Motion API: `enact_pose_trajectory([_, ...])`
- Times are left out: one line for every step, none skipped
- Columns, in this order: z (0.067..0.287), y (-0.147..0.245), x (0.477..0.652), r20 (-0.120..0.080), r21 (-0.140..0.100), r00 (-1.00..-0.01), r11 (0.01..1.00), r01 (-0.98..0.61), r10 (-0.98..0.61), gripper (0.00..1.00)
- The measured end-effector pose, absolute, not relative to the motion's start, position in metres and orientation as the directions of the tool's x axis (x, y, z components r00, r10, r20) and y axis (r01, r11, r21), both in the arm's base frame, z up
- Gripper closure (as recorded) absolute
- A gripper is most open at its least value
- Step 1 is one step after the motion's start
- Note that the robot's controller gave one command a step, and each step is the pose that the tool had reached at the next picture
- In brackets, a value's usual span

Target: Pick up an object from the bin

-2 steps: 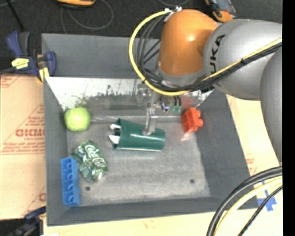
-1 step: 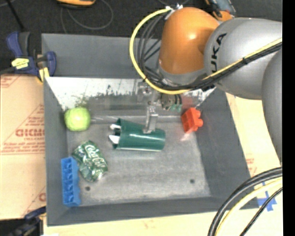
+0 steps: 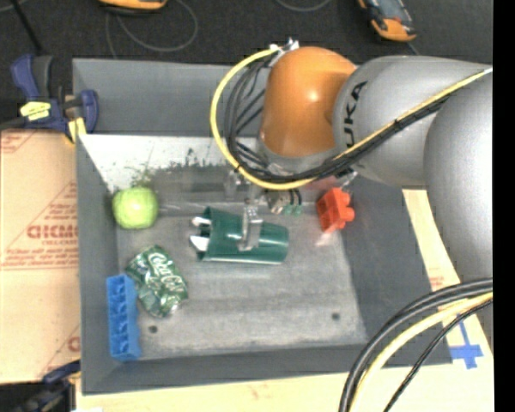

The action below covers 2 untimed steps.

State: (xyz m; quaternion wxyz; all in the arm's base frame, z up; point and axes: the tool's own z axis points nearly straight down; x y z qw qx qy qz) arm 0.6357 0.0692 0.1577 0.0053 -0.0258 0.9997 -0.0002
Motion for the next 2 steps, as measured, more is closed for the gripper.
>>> enact_pose_trajectory([0.133, 0.082, 0.605, 0.001, -0.001, -0.996, 0.996, -0.087, -0.087, 0.0])
enact_pose_trajectory([0.08, 0.081, 0.623, -0.005, 0.0, -0.996, 0.996, -0.093, -0.093, 1.0])
